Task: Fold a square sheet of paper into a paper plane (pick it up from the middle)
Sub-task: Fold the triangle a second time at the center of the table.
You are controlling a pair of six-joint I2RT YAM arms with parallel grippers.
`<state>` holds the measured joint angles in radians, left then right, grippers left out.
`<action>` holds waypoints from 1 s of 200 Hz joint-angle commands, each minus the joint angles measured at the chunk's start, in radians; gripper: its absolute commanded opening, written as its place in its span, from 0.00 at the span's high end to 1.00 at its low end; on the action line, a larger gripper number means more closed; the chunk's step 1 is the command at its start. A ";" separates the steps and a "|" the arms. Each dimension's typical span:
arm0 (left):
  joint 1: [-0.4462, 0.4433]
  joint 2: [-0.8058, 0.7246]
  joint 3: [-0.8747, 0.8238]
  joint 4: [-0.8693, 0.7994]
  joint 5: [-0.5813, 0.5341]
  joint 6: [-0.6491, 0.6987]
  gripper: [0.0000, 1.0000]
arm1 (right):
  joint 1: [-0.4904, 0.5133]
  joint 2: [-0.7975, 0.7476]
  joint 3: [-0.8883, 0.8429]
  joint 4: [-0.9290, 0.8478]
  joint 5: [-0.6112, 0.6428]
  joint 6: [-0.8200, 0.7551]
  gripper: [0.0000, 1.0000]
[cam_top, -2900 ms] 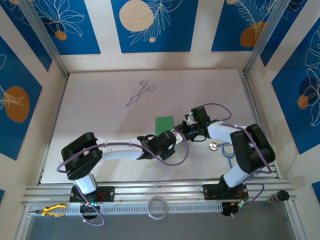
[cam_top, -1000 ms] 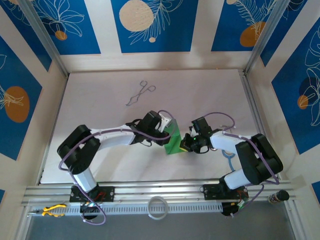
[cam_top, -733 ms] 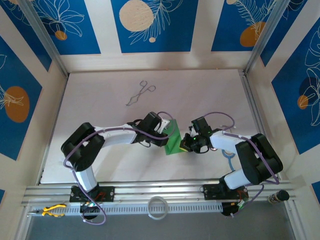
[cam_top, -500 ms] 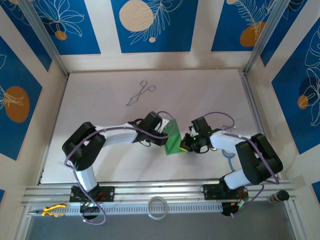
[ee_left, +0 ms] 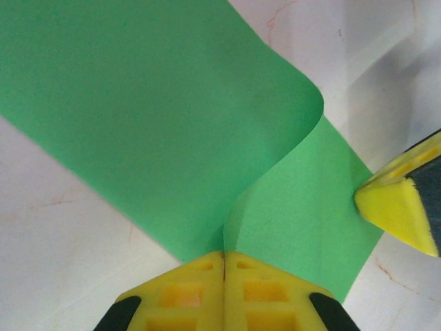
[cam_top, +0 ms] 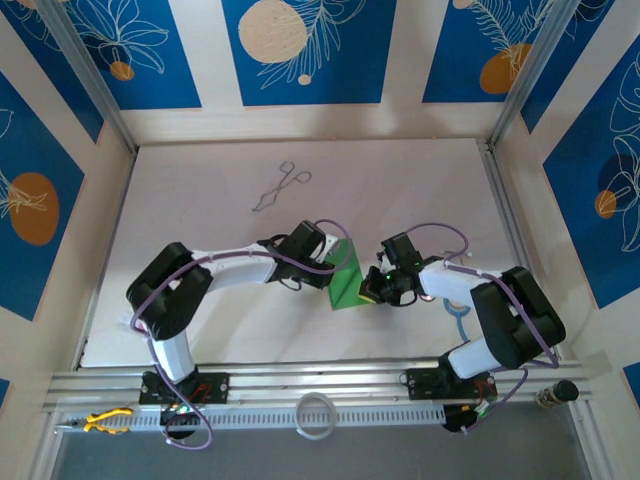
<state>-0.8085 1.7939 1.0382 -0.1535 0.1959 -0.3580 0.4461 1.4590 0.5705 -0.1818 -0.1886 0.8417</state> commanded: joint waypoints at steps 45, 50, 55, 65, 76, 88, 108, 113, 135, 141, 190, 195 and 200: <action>0.012 0.043 0.047 -0.040 -0.037 0.027 1.00 | 0.008 0.026 0.012 -0.059 0.021 -0.013 1.00; 0.012 0.046 0.049 -0.041 -0.036 0.027 1.00 | 0.009 0.026 0.011 -0.059 0.021 -0.013 1.00; 0.012 0.049 0.052 -0.041 -0.035 0.027 1.00 | 0.009 0.026 0.011 -0.059 0.021 -0.014 1.00; 0.012 0.054 0.054 -0.042 -0.032 0.028 1.00 | 0.009 0.026 0.012 -0.059 0.021 -0.013 1.00; 0.012 0.059 0.059 -0.040 -0.027 0.030 1.00 | 0.009 0.026 0.013 -0.059 0.020 -0.013 1.00; 0.012 0.063 0.060 -0.041 -0.024 0.031 1.00 | 0.009 0.027 0.013 -0.061 0.020 -0.014 1.00; 0.012 0.068 0.061 -0.043 -0.030 0.031 1.00 | 0.010 0.031 0.015 -0.062 0.020 -0.013 1.00; 0.011 0.068 0.060 -0.047 -0.032 0.031 1.00 | 0.011 0.031 0.016 -0.062 0.020 -0.015 1.00; 0.012 0.068 0.057 -0.045 -0.035 0.030 1.00 | 0.012 0.034 0.019 -0.064 0.020 -0.016 1.00; 0.012 0.068 0.055 -0.047 -0.036 0.031 1.00 | 0.011 0.034 0.019 -0.066 0.020 -0.015 1.00; 0.012 0.069 0.058 -0.061 -0.046 0.033 1.00 | 0.010 0.034 0.020 -0.067 0.023 -0.014 1.00; 0.011 0.068 0.057 -0.064 -0.048 0.032 1.00 | 0.011 0.034 0.021 -0.069 0.024 -0.013 1.00; 0.012 0.068 0.055 -0.062 -0.049 0.033 1.00 | 0.011 0.034 0.020 -0.069 0.024 -0.013 1.00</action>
<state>-0.8070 1.8488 1.0748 -0.1852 0.1703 -0.3389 0.4507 1.4704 0.5873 -0.2001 -0.1864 0.8413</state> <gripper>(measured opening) 0.061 0.045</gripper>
